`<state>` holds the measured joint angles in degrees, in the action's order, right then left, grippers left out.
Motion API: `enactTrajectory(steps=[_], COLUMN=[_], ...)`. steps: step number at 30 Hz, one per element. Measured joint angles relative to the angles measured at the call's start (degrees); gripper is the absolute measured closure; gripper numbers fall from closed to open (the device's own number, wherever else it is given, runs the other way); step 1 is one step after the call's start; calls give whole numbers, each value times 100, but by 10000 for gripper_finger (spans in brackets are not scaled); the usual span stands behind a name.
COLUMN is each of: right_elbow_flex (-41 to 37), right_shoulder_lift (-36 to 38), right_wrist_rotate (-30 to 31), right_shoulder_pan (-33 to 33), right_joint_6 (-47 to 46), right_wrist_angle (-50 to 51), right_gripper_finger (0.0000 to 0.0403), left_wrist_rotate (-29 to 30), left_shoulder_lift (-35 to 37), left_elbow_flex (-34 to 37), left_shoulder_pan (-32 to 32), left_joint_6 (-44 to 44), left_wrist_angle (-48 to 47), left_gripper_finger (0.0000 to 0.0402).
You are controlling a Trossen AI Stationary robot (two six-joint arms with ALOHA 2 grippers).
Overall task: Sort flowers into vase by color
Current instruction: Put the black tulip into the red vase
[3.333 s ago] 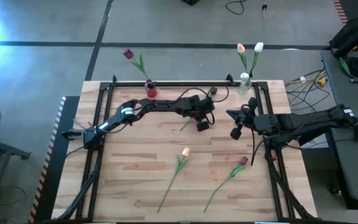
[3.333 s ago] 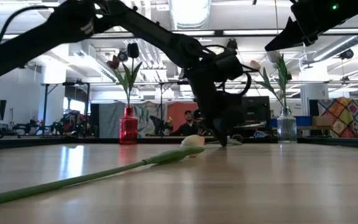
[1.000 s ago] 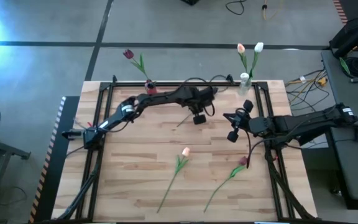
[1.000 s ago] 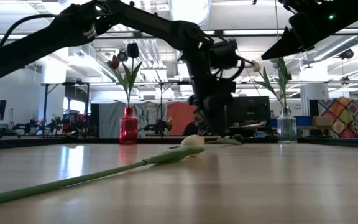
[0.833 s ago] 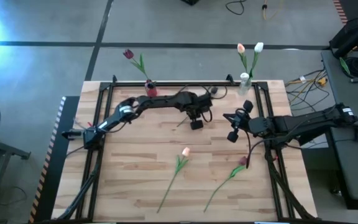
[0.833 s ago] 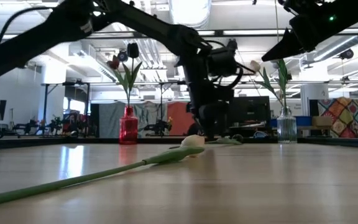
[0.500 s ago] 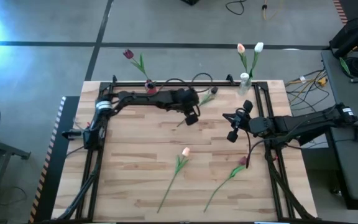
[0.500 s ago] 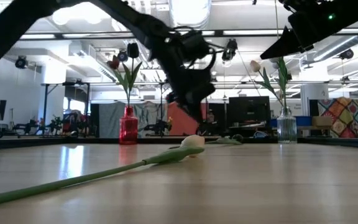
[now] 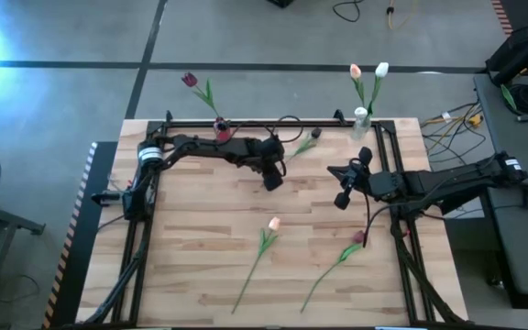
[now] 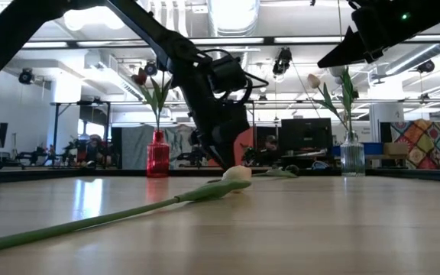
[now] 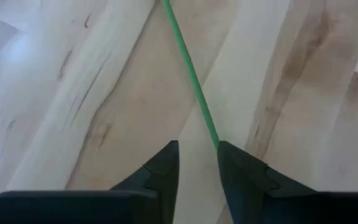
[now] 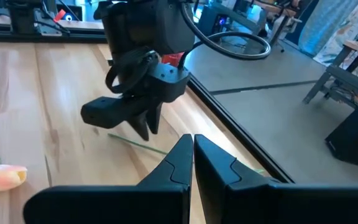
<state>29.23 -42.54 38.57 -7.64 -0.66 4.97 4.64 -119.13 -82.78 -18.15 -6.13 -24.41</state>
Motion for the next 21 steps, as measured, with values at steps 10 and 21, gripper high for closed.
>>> enactTrajectory(steps=[10,21], right_elbow_flex=[4,4], right_shoulder_lift=[0,0], right_wrist_rotate=[0,0], right_shoulder_pan=[0,0], right_joint_6=[-86,-86], right_wrist_angle=[2,2], right_gripper_finger=[394,394], left_wrist_rotate=[-106,-285], left_shoulder_lift=[-33,-250], left_elbow_flex=[13,28], left_shoulder_pan=[15,66], left_joint_6=[-207,-282], left_wrist_angle=[-58,-238], left_gripper_finger=[266,286])
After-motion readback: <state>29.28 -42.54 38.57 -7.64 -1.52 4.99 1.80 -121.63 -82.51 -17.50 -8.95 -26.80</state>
